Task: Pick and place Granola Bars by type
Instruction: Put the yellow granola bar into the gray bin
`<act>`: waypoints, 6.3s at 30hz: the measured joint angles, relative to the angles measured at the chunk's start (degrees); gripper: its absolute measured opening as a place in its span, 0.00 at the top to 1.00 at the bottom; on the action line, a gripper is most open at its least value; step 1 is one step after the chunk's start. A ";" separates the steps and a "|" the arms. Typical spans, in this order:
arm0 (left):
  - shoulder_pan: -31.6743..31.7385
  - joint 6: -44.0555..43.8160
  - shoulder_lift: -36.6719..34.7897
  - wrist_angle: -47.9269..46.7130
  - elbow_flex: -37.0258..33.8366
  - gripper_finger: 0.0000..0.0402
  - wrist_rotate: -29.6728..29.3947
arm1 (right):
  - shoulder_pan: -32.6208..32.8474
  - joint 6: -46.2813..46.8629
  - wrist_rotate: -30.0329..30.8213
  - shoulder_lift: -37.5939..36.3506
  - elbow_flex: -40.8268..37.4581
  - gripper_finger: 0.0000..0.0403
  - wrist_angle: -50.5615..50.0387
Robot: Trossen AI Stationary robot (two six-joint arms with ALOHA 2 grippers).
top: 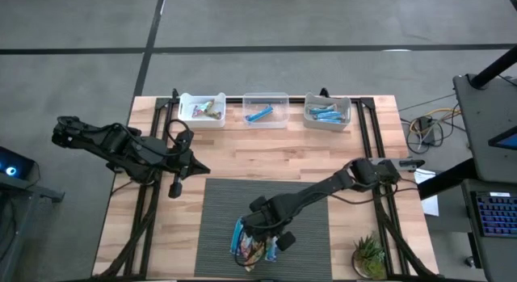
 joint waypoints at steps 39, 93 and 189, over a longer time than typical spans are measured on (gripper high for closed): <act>0.02 1.45 0.00 4.74 0.04 1.00 -1.07 | -20.90 11.51 10.17 -36.29 -2.93 0.92 -16.98; 0.02 -4.81 0.00 5.90 0.04 1.00 -5.80 | -76.21 -11.58 0.01 -39.98 -25.03 0.92 -10.40; 0.02 -6.67 0.02 5.97 0.00 1.00 -8.76 | -79.25 -11.31 0.02 -39.98 -42.55 0.92 2.85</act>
